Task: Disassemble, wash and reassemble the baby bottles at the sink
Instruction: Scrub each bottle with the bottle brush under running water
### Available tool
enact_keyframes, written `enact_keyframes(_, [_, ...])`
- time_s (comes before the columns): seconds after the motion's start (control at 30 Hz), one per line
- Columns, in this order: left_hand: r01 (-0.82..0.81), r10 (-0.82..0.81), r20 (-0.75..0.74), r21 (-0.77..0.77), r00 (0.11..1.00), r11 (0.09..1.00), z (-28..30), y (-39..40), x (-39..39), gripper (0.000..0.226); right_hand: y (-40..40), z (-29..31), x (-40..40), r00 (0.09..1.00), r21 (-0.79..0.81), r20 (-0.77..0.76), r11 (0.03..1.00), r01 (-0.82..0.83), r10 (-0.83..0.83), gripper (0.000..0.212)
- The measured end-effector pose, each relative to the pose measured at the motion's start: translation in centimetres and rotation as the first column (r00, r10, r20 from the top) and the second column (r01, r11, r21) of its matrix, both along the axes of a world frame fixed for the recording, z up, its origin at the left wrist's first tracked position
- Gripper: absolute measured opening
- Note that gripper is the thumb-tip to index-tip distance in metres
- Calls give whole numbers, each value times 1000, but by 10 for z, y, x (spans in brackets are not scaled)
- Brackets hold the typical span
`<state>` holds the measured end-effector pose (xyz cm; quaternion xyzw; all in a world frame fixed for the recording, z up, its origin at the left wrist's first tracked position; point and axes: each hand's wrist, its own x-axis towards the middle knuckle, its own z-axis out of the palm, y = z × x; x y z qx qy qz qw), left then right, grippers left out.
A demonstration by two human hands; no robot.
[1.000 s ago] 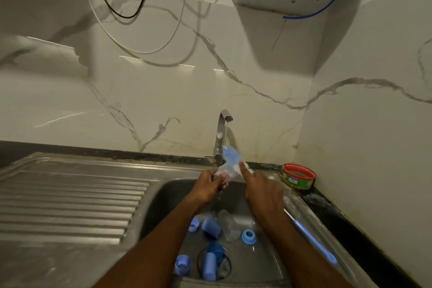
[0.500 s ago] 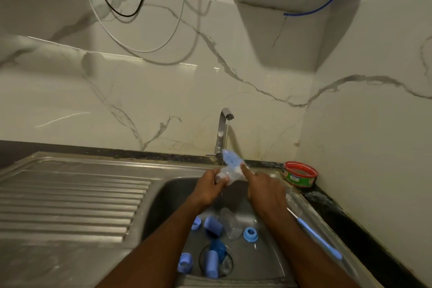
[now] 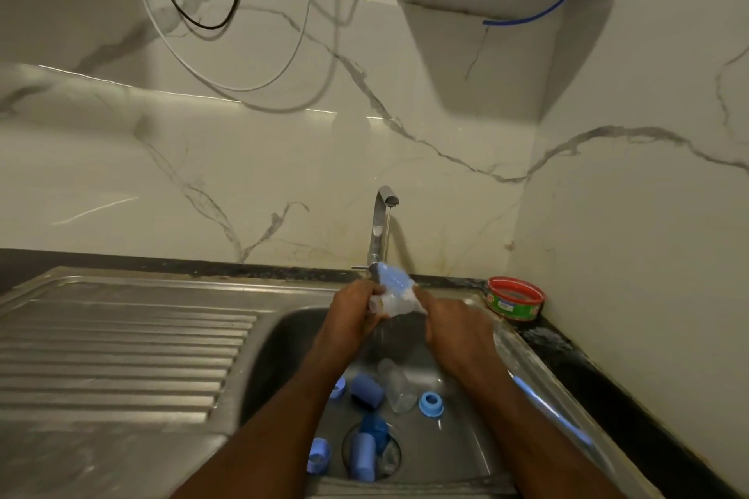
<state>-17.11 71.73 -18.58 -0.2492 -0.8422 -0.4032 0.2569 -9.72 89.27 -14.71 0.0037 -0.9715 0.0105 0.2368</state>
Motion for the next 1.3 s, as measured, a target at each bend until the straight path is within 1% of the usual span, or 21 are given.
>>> enact_keyframes(0.07, [40,-39,-89,12,995,999,0,-3,-1,41,-3,-2,3,998,45,-27,997,-63,65,58])
enact_keyframes(0.13, [57,-60,-143,-24,988,998,-3,-6,-1,37,4,1,0,998,31,-60,999,-9,11,58])
enact_keyframes(0.2, [51,-64,-129,-102,989,993,-2,-7,1,38,6,2,-3,999,8,-33,1000,29,-28,57])
enact_keyframes(0.27, [66,-74,-87,-86,994,994,-4,-7,-4,41,-2,-2,-1,999,-6,1,999,-42,42,58])
enact_keyframes(0.33, [46,-55,-77,-109,996,993,-2,-9,-7,45,-2,-4,-2,996,-11,-21,997,-82,82,59])
enact_keyframes(0.37, [41,-49,-57,-148,997,988,-2,-10,-8,48,2,-3,-4,998,-17,-32,999,-46,46,58])
enact_keyframes(0.43, [25,-45,-99,-199,994,980,-5,-10,-8,48,7,-1,-4,998,-24,-18,998,58,-58,55])
enact_keyframes(0.57, [56,-74,-123,-144,990,988,-8,-7,-10,56,-5,2,-4,1000,-18,-10,1000,-5,5,56])
enact_keyframes(0.67, [47,-75,-140,-189,987,981,-4,-7,-6,43,3,4,-6,992,-33,34,992,125,-124,49])
enact_keyframes(0.7, [50,-73,-135,-166,988,985,-4,-6,-4,41,3,3,-4,994,-34,22,993,110,-110,48])
enact_keyframes(0.8, [-5,9,-94,41,996,999,0,-5,-2,37,-6,-4,0,999,-36,-1,999,-32,32,57])
enact_keyframes(0.83, [-31,34,-48,74,998,997,2,-4,0,38,-7,-2,-3,1000,-30,16,999,-20,21,59])
enact_keyframes(0.87, [-53,54,-9,76,999,996,3,-3,0,38,-6,0,-5,997,-29,69,999,43,-41,56])
enact_keyframes(0.93, [-90,85,56,95,995,991,2,3,2,33,-4,2,-6,980,-38,136,988,151,-144,44])
enact_keyframes(0.97, [-113,98,107,138,989,984,2,6,5,26,-6,1,-4,982,-35,121,989,147,-142,45])
enact_keyframes(1.03, [-175,119,220,257,968,951,4,10,6,11,-14,-5,-1,997,-33,67,999,32,-30,58])
enact_keyframes(1.1, [-198,93,304,338,948,920,0,12,1,9,-14,-8,1,1000,19,-6,1000,-5,5,68])
enact_keyframes(1.13, [-191,61,342,362,938,912,-1,12,0,10,-11,-7,0,999,29,-21,999,43,-43,68])
enact_keyframes(1.2, [-192,-10,425,429,905,883,-6,12,-5,17,-7,-1,-1,993,0,19,993,118,-118,64])
enact_keyframes(1.23, [-212,-41,468,474,883,855,-7,11,-7,20,-9,0,0,994,-11,44,995,98,-98,63])
enact_keyframes(1.3, [-273,-85,539,550,838,789,-2,10,-5,28,-17,-4,3,996,26,83,1000,-15,13,69])
